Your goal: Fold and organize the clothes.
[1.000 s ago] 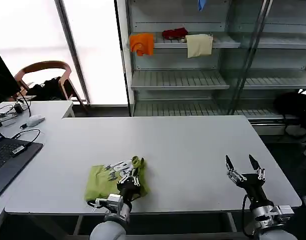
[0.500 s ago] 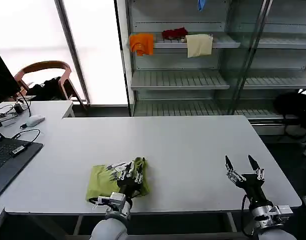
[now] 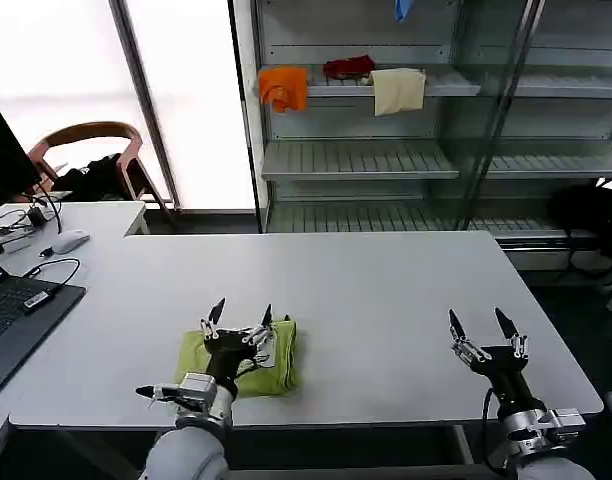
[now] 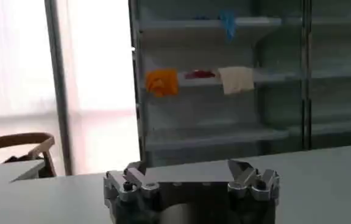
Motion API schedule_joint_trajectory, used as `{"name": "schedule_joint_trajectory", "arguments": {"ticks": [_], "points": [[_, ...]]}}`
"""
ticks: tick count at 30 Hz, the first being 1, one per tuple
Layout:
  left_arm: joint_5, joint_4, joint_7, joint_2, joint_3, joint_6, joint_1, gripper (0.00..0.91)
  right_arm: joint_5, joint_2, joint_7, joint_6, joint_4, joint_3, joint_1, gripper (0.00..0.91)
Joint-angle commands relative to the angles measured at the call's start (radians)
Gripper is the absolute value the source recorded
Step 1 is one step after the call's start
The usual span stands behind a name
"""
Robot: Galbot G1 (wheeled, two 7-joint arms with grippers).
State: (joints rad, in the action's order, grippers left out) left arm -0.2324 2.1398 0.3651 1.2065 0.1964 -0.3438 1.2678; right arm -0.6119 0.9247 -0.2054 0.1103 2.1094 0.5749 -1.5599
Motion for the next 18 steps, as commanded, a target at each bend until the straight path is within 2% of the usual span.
{"name": "schedule_joint_trajectory", "arguments": {"ticks": [1,9,18], "points": [[-0.158,0.055,-0.081,-0.053,0.279,-0.024,0.246,0.907,0.0,-0.004,0.0,0.001,-0.002,0.003,0.0,0.907],[-0.313,-0.004,-0.108,-0.045,0.353,-0.095,0.27,0.907,-0.003,-0.007,0.0,0.003,-0.003,0.005,0.0,0.907],[-0.372,-0.101,-0.129,-0.017,0.348,-0.091,0.213,0.907,-0.004,-0.006,0.0,0.007,-0.005,0.011,-0.005,0.907]]}}
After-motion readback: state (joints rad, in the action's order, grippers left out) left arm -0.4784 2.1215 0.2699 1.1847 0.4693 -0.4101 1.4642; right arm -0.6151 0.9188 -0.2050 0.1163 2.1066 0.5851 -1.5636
